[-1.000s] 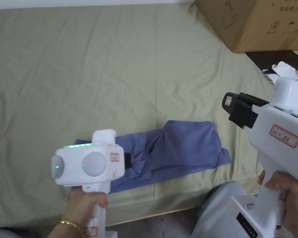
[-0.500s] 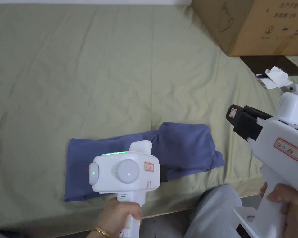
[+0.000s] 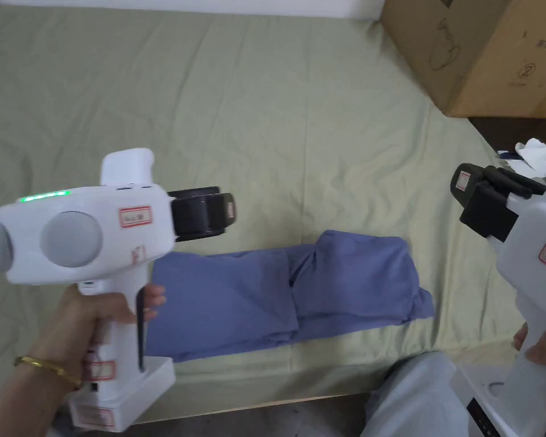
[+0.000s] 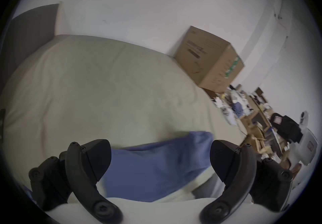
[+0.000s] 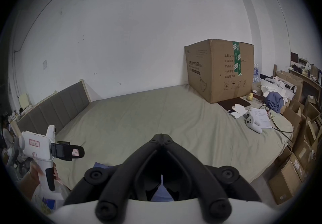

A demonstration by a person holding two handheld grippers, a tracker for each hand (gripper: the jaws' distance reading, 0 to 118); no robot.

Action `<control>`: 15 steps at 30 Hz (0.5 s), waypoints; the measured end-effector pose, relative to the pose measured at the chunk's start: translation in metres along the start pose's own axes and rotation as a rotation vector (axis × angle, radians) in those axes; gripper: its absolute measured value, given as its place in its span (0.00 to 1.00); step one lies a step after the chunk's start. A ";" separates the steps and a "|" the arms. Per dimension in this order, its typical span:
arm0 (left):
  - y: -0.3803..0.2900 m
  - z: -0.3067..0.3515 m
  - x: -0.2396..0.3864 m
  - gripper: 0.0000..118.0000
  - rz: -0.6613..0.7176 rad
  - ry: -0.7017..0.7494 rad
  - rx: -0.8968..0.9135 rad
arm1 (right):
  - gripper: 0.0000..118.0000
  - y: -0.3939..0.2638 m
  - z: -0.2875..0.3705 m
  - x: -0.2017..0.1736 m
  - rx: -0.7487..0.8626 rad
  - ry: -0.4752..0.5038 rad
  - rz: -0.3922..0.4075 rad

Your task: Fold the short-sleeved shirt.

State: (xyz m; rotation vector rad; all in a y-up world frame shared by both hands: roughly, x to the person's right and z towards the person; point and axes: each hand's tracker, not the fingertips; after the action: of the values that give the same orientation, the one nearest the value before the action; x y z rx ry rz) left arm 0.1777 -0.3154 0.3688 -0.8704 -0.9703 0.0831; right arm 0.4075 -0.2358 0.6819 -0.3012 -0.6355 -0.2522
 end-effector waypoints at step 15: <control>-0.074 -0.060 -0.111 0.96 0.437 -0.295 -0.394 | 0.00 -0.013 -0.020 -0.010 -0.108 0.047 0.003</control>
State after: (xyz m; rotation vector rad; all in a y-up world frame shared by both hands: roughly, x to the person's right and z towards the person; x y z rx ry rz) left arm 0.1346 -0.4492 0.3269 -1.4566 -1.0725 0.4133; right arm 0.4059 -0.2533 0.6630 -0.3989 -0.5755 -0.2904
